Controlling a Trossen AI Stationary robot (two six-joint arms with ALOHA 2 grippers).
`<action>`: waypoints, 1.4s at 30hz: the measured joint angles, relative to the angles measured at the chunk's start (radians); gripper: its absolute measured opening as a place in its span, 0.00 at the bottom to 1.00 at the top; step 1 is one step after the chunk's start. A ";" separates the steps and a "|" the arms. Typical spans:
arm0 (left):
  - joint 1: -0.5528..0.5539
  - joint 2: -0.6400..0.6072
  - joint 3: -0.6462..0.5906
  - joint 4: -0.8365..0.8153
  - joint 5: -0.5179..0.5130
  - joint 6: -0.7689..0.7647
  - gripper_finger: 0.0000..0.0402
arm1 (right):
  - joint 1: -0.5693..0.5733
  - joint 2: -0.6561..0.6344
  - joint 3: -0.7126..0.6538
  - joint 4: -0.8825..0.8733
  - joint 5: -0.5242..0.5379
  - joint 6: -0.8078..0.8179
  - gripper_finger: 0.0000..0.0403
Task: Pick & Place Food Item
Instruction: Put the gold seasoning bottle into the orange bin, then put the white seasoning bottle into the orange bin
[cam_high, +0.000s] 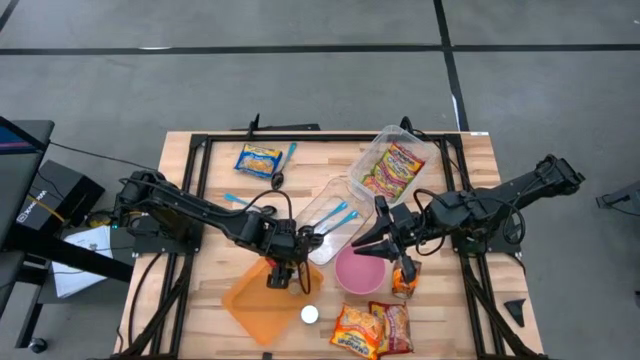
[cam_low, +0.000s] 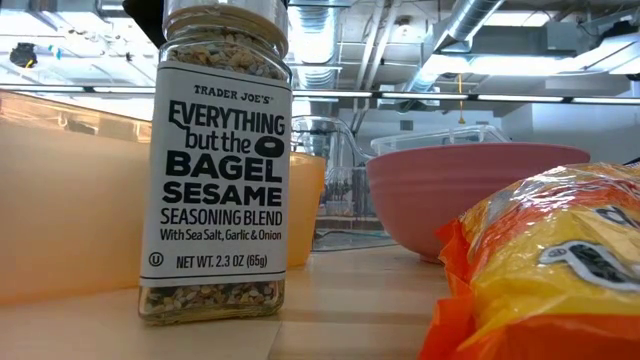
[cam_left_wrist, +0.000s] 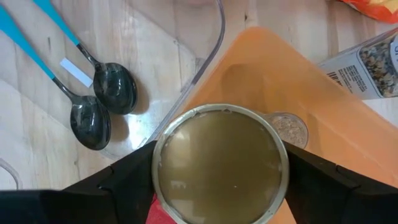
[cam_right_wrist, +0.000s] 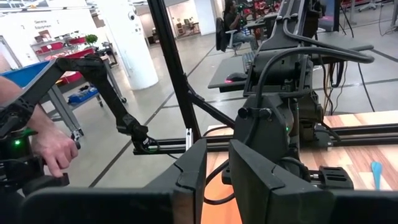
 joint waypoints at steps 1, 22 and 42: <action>0.000 0.000 0.000 0.000 0.000 0.000 0.72 | 0.000 0.000 0.000 0.000 -0.005 0.000 0.16; 0.000 -0.001 0.000 -0.026 -0.027 -0.008 0.85 | 0.000 0.000 0.000 0.000 -0.021 0.000 0.16; -0.002 -0.368 0.000 0.064 -0.037 -0.012 0.85 | 0.000 0.000 0.000 0.000 -0.021 0.005 0.16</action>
